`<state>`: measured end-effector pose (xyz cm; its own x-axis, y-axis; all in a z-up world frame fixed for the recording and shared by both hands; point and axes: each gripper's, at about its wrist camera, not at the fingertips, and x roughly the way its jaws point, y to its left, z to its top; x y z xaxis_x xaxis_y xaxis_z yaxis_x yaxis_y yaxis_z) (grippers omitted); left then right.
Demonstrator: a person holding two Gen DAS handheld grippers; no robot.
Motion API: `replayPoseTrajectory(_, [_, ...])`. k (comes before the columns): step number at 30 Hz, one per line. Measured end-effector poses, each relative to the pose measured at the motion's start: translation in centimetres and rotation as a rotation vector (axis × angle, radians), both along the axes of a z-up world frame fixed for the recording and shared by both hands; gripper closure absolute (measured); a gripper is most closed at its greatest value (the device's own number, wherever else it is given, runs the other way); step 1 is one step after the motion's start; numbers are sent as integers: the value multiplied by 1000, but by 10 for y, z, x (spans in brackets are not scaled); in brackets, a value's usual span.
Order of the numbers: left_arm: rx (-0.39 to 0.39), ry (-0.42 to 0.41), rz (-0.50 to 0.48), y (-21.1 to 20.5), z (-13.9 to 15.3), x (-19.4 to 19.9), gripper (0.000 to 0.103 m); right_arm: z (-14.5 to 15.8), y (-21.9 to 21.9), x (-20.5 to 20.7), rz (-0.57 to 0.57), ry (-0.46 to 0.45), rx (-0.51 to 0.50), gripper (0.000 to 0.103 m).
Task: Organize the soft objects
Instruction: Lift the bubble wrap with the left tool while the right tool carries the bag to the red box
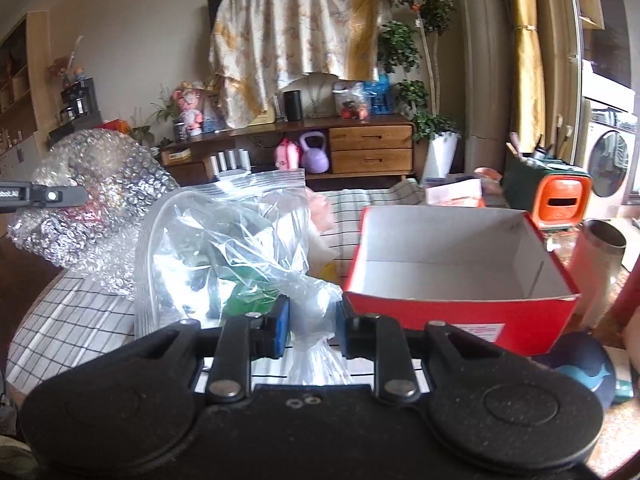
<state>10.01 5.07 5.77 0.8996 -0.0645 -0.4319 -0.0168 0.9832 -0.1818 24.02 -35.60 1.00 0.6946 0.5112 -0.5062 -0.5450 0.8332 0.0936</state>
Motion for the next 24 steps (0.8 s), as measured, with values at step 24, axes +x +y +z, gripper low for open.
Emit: replayPoseTrajectory(24, [38, 1, -279, -161, 15, 164, 95, -8, -84, 132, -298, 14, -203, 79])
